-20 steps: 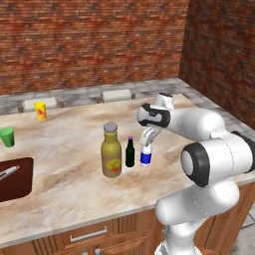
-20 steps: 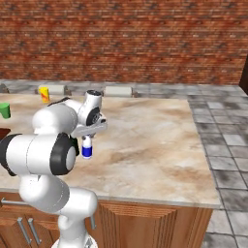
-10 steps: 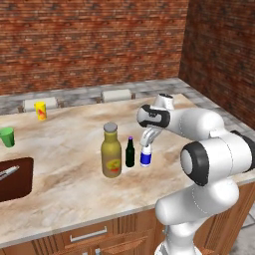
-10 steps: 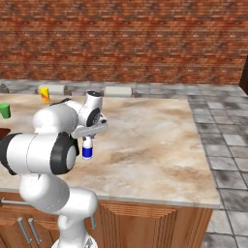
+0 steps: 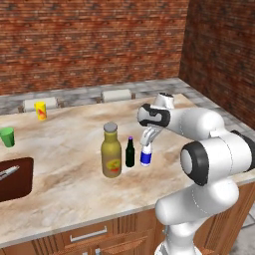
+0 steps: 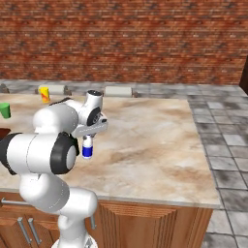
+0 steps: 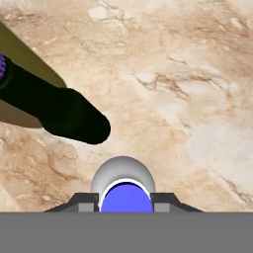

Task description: Place the drinks on the dining counter in a tight cluster.

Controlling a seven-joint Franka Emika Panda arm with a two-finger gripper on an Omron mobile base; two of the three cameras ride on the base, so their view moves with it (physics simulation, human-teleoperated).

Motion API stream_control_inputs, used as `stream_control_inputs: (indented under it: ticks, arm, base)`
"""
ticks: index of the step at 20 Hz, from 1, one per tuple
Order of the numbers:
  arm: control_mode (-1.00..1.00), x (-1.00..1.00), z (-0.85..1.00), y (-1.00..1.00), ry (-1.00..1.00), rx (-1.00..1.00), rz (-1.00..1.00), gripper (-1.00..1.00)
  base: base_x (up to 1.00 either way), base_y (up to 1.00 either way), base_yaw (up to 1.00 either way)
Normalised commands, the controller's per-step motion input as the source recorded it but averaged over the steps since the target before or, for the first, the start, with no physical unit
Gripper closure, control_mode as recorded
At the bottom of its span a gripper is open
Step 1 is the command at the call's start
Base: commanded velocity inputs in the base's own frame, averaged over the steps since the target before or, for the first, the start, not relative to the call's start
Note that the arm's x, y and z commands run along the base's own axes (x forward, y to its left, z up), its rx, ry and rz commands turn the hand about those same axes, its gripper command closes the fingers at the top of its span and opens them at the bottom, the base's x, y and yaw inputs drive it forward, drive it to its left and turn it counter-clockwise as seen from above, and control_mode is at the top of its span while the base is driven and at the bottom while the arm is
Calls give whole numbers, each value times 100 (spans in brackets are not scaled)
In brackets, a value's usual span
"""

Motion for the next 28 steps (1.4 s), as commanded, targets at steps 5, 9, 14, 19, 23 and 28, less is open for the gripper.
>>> stream_control_inputs:
  ticks: [5,9,14,19,23,28]
  arm:
    - [-100,0,0,0,0,0,0,100]
    - [-100,0,0,0,0,0,0,-100]
    - [-100,0,0,0,0,0,0,-100]
    - [-100,-6,0,2,0,0,0,-100]
    - [-100,-1,0,4,0,0,0,-100]
    - [-100,0,0,0,0,0,0,-100]
  base:
    - [0,0,0]
    - [0,0,0]
    - [0,0,0]
    - [0,0,0]
    - [0,0,0]
    - [0,0,0]
